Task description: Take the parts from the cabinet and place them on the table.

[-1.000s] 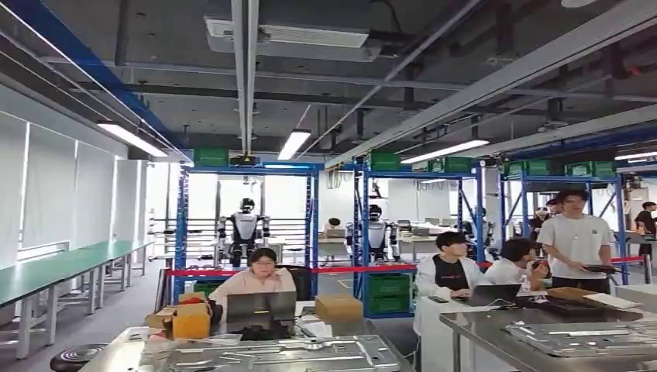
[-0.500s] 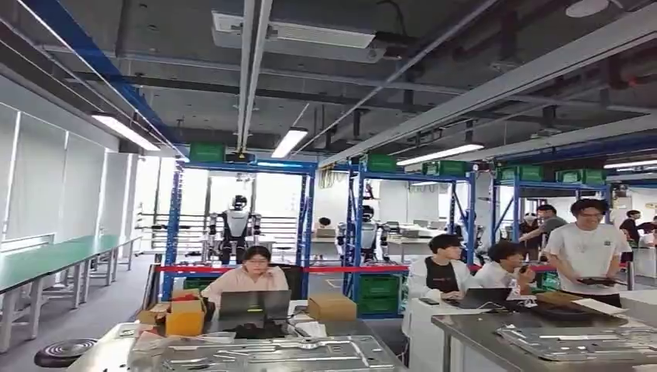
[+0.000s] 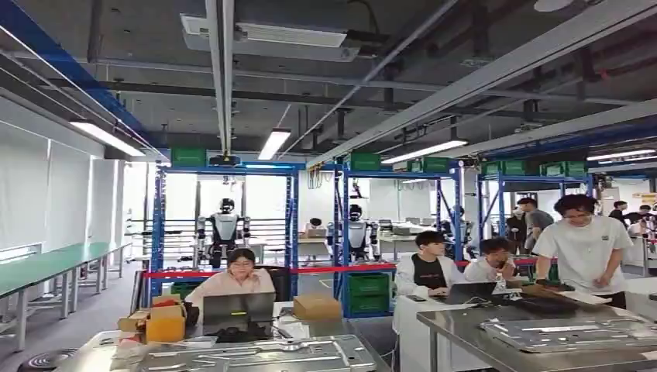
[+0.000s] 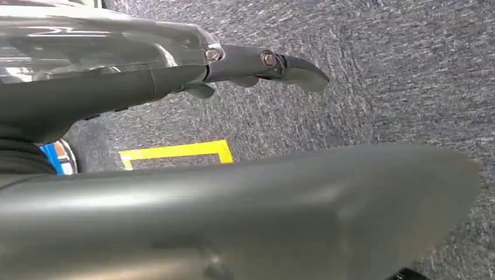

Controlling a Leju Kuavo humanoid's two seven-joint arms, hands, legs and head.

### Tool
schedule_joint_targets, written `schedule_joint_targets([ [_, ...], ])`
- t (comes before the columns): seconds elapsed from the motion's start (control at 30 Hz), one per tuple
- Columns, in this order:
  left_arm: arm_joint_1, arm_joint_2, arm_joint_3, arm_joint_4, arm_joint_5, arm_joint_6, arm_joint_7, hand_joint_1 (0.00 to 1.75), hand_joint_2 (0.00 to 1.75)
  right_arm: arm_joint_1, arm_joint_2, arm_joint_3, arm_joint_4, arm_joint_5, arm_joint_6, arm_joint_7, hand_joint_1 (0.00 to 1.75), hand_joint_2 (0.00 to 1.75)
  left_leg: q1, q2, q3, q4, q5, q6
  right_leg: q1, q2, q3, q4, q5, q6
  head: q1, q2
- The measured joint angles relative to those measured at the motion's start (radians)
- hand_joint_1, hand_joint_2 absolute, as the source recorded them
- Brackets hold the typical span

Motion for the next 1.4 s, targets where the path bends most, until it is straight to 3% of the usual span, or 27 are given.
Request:
schedule_joint_targets([
  [0.07,-0.001,0.0,0.0,0.0,0.0,0.0,0.0,0.0,1.75,-0.001,0.0,0.0,0.0,0.0,0.0,0.0,1.75,1.75,-0.002,-0.001,0.077,-0.171,0.095,0.009,0.001,0.006,0.006,0.001,-0.004,0.003,0.0,0.0],
  [0.1,-0.001,0.001,0.0,0.0,0.0,0.0,0.0,0.0,1.75,-0.001,0.0,0.0,0.0,0.0,0.0,0.0,1.75,1.75,-0.004,-0.004,0.116,-0.256,0.129,0.016,0.001,0.007,0.007,0.003,-0.007,0.006,0.0,0.0],
  [0.13,-0.002,0.002,0.0,0.0,0.0,0.0,0.0,0.0,1.75,-0.001,0.0,0.0,0.0,0.0,0.0,0.0,1.75,1.75,-0.007,-0.006,0.123,-0.274,0.116,0.018,0.009,0.009,0.003,0.009,-0.01,0.011,0.0,0.0],
  [0.23,-0.001,0.002,0.0,0.0,0.0,0.0,0.0,0.0,1.75,-0.001,0.0,0.001,0.0,0.001,0.0,0.0,1.75,1.75,-0.014,-0.006,0.12,-0.272,0.119,0.025,0.001,0.011,0.003,0.005,-0.007,0.025,0.0,0.0],
  [0.3,-0.004,0.001,0.0,0.0,0.0,0.0,0.0,0.0,1.75,-0.001,0.0,0.0,-0.001,0.0,0.0,0.0,1.75,1.75,-0.005,-0.003,0.123,-0.28,0.126,0.037,0.0,0.007,0.003,0.02,-0.024,0.038,0.0,0.0],
  [0.33,-0.005,0.002,0.0,0.0,0.0,0.001,0.0,0.0,1.75,-0.004,0.0,0.0,-0.001,0.0,0.0,0.0,1.75,1.75,-0.003,-0.002,0.122,-0.28,0.126,0.04,-0.001,0.004,-0.017,0.064,-0.056,0.044,0.0,0.0],
  [0.4,-0.004,0.002,0.0,0.0,0.0,0.001,0.0,0.0,1.75,-0.001,0.0,0.001,-0.001,0.0,0.0,0.0,1.75,1.75,-0.003,-0.001,0.121,-0.28,0.125,0.042,-0.007,0.001,-0.097,0.236,-0.14,0.054,0.0,0.0],
  [0.43,-0.003,0.002,0.0,0.0,0.0,0.001,0.0,0.0,1.75,0.0,0.0,0.001,0.0,0.0,0.0,0.0,1.75,1.75,-0.003,0.0,0.121,-0.28,0.125,0.042,-0.009,0.001,-0.132,0.311,-0.165,0.058,0.0,0.0],
  [0.47,-0.002,0.002,0.0,0.0,0.0,0.0,0.0,0.0,1.75,0.001,0.0,0.0,0.001,0.0,0.0,0.0,1.75,1.75,-0.002,0.001,0.122,-0.28,0.125,0.042,-0.011,0.0,-0.15,0.343,-0.164,0.06,0.0,0.0],
  [0.5,-0.003,0.002,0.0,0.0,0.0,0.0,0.0,0.0,1.75,0.001,0.0,0.0,0.001,0.0,0.0,0.0,1.75,1.75,-0.002,0.001,0.123,-0.28,0.124,0.042,-0.012,-0.001,-0.142,0.32,-0.14,0.061,0.0,0.0],
  [0.6,-0.004,0.002,0.0,0.0,0.0,0.0,0.0,0.0,1.75,-0.002,0.0,0.001,0.0,0.0,0.0,0.0,1.75,1.75,0.001,0.0,0.133,-0.28,0.119,0.034,-0.012,-0.009,-0.01,0.046,-0.003,0.058,0.0,0.0],
  [0.63,-0.004,0.002,0.0,0.0,0.0,0.0,0.0,0.0,1.75,-0.003,0.0,0.001,0.001,0.0,0.0,0.0,1.75,1.75,-0.004,0.0,0.133,-0.279,0.117,0.031,-0.009,-0.014,0.009,0.01,-0.012,0.052,0.0,0.0],
  [0.73,-0.003,0.002,0.0,0.0,0.0,0.0,0.0,0.0,1.75,-0.001,0.0,0.001,0.001,0.0,0.0,0.0,1.75,1.75,-0.003,0.0,0.133,-0.285,0.12,0.013,-0.001,-0.007,0.0,0.009,-0.011,0.03,0.0,0.0],
  [0.8,-0.006,0.002,0.0,0.0,0.004,-0.008,0.0,0.0,1.75,-0.003,0.0,0.001,-0.002,0.013,-0.007,-0.008,1.75,1.75,0.001,0.0,0.136,-0.282,0.109,0.002,-0.01,-0.007,0.008,-0.006,0.0,0.013,0.0,0.0],
  [0.87,-0.005,0.0,0.0,0.0,0.006,-0.018,-0.001,0.0,1.75,-0.008,0.0,0.0,-0.003,0.035,-0.016,-0.011,1.75,1.75,-0.003,0.0,0.095,-0.187,0.047,0.003,-0.008,-0.013,0.008,-0.008,-0.001,0.002,0.0,0.0],
  [0.93,-0.004,0.0,0.001,0.0,0.012,-0.021,-0.002,0.0,1.75,-0.007,-0.002,0.0,-0.001,0.058,-0.021,-0.006,1.75,1.75,-0.004,-0.001,0.009,-0.007,-0.029,0.001,-0.003,-0.018,0.007,-0.008,-0.002,-0.001,0.0,0.0],
  [0.97,-0.003,0.0,0.002,0.0,0.012,-0.021,-0.003,0.0,1.75,-0.007,-0.003,0.0,0.001,0.064,-0.023,-0.004,1.75,1.75,-0.004,-0.001,-0.014,0.035,-0.033,0.001,-0.001,-0.022,0.008,-0.008,-0.003,-0.001,0.0,0.0],
  [1.0,-0.001,0.0,0.002,0.0,0.012,-0.021,-0.003,0.0,1.75,-0.008,-0.005,0.0,0.003,0.07,-0.026,-0.003,1.75,1.75,-0.005,-0.001,-0.014,0.028,-0.016,0.002,0.0,-0.026,0.01,-0.007,-0.004,-0.002,0.0,0.0],
  [1.03,-0.001,0.0,0.002,0.0,0.012,-0.022,-0.003,0.0,1.75,-0.007,-0.006,0.0,0.004,0.074,-0.027,-0.003,1.75,1.75,-0.005,0.0,0.007,-0.024,0.02,0.005,0.002,-0.031,0.013,-0.007,-0.006,-0.002,0.0,0.0],
  [1.07,-0.001,0.0,0.002,0.0,0.012,-0.023,-0.004,0.0,1.75,-0.008,-0.008,0.0,0.004,0.077,-0.028,-0.003,1.75,1.75,-0.006,0.003,0.048,-0.114,0.071,0.009,0.002,-0.039,0.018,-0.007,-0.009,-0.001,0.0,0.0],
  [1.1,-0.001,0.0,0.002,0.0,0.012,-0.023,-0.004,0.0,1.75,-0.008,-0.008,0.0,0.004,0.077,-0.029,-0.003,1.75,1.75,-0.009,0.019,0.095,-0.212,0.119,0.016,0.003,-0.046,0.024,-0.007,-0.013,0.002,0.0,0.0],
  [1.13,-0.005,0.0,0.002,0.0,0.012,-0.023,-0.004,0.0,1.75,-0.008,-0.01,0.0,0.004,0.077,-0.03,-0.003,1.75,1.75,-0.011,0.024,0.124,-0.269,0.125,0.021,0.006,-0.044,0.026,-0.006,-0.018,0.009,0.0,0.0],
  [1.17,-0.006,0.0,0.002,0.0,0.012,-0.023,-0.006,0.0,1.75,-0.01,-0.014,0.0,0.005,0.074,-0.031,-0.003,1.75,1.75,-0.013,0.023,0.126,-0.28,0.123,0.022,0.011,-0.048,0.025,-0.001,-0.022,0.016,0.0,0.0],
  [1.27,0.001,0.0,0.002,0.0,0.008,-0.024,-0.008,0.0,1.75,-0.012,-0.015,0.002,0.005,0.065,-0.033,-0.01,1.75,1.75,-0.02,0.017,0.122,-0.28,0.123,0.033,0.007,-0.057,0.028,-0.006,-0.02,0.029,0.0,0.0],
  [1.3,0.001,-0.001,0.002,0.0,0.006,-0.024,-0.009,0.0,1.75,-0.011,-0.017,0.002,0.004,0.064,-0.033,-0.011,1.75,1.75,-0.01,0.017,0.126,-0.287,0.128,0.041,0.005,-0.052,0.026,-0.002,-0.028,0.035,0.0,0.0],
  [1.37,-0.003,-0.001,0.002,0.0,0.005,-0.024,-0.01,0.0,1.75,-0.012,-0.02,0.002,0.002,0.062,-0.033,-0.012,1.75,1.75,-0.007,0.015,0.127,-0.288,0.128,0.045,0.002,-0.022,-0.006,0.077,-0.078,0.047,0.0,0.0],
  [1.4,-0.005,-0.001,0.001,0.0,0.006,-0.025,-0.01,0.0,1.75,-0.011,-0.023,0.001,0.002,0.061,-0.033,-0.012,1.75,1.75,-0.007,0.014,0.127,-0.288,0.127,0.047,-0.001,-0.019,-0.051,0.17,-0.124,0.053,0.0,0.0],
])
